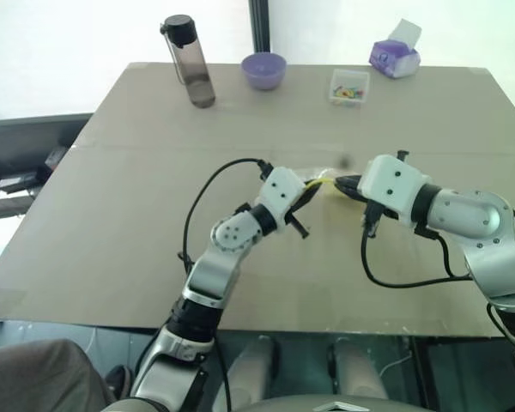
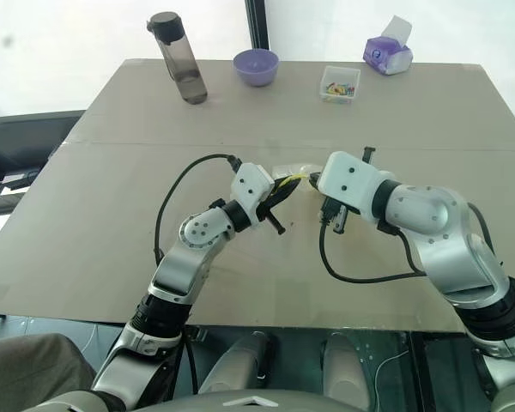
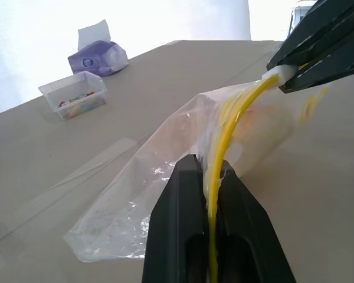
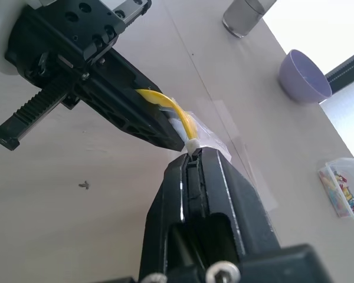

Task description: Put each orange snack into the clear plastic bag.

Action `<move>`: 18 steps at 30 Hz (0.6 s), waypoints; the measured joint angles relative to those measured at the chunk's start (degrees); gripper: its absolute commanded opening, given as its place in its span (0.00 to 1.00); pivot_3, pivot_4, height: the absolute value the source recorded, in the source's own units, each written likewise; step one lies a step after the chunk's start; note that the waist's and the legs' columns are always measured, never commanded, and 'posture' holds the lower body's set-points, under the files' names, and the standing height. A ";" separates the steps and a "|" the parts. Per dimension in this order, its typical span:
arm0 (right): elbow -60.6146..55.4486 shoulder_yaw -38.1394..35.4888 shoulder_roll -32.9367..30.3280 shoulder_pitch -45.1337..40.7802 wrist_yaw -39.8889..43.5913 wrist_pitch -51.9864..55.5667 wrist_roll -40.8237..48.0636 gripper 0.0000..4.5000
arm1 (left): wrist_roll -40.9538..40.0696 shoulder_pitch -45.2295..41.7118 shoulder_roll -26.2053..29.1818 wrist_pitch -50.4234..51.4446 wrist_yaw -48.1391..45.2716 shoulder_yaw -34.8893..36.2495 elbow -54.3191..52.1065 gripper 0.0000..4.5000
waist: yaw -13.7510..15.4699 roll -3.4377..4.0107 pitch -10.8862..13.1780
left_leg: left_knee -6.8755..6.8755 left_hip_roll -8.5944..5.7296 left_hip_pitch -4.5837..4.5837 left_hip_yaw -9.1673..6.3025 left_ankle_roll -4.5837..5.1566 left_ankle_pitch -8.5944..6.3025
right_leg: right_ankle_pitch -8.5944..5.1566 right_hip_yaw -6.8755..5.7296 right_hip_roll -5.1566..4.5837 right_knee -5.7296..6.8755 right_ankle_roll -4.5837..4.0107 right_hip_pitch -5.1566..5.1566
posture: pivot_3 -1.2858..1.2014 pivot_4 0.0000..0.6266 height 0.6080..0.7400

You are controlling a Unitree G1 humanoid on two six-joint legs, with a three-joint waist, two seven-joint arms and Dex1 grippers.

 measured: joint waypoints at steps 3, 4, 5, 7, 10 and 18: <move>0.27 0.00 0.35 -0.28 0.00 -0.01 -0.21 0.01 | 0.00 -0.07 0.00 0.00 0.12 0.00 0.03 0.00 | 0.00 0.00 0.00 | 0.00 0.00 0.00 0.00 0.00 0.00 | 0.00 0.00 0.00 0.00 0.00 0.00 | 0.52 0.24 0.99; 0.27 0.00 0.38 -0.40 0.00 0.00 -0.23 0.01 | 0.00 -0.09 0.00 0.00 0.15 0.00 0.03 0.00 | 0.00 0.00 0.00 | 0.00 0.00 0.00 0.00 0.00 0.00 | 0.00 0.00 0.00 0.00 0.00 0.00 | 0.52 0.24 0.99; 0.27 0.00 0.39 -0.44 0.01 0.01 -0.24 0.01 | 0.00 -0.09 0.00 0.00 0.16 0.00 0.03 0.00 | 0.00 0.00 0.00 | 0.00 0.00 0.00 0.00 0.00 0.00 | 0.00 0.00 0.00 0.00 0.00 0.00 | 0.52 0.24 0.99; 0.27 0.00 0.39 -0.45 0.03 0.02 -0.26 0.01 | 0.00 -0.09 0.02 -0.01 0.19 0.00 0.04 0.00 | 0.01 0.00 0.00 | 0.00 0.00 0.00 0.00 0.00 0.00 | 0.00 0.00 0.00 0.00 0.00 0.00 | 0.52 0.24 0.99; 0.29 -0.01 0.07 -0.43 0.15 -0.02 -0.27 0.01 | 0.06 -0.09 0.21 -0.07 0.23 0.00 0.04 0.00 | 0.00 0.00 0.00 | 0.00 0.00 0.00 0.00 0.00 0.00 | 0.00 0.00 0.00 0.00 0.00 0.00 | 0.52 0.24 0.99; 0.39 -3.98 -5.50 4.48 0.59 -2.87 0.59 0.01 | 1.02 -1.71 1.45 -1.32 0.44 -0.19 1.00 0.00 | 0.10 0.00 0.00 | 0.00 -0.01 0.00 0.00 0.00 0.00 | 0.00 0.00 0.00 0.00 0.00 0.00 | 0.52 0.24 0.99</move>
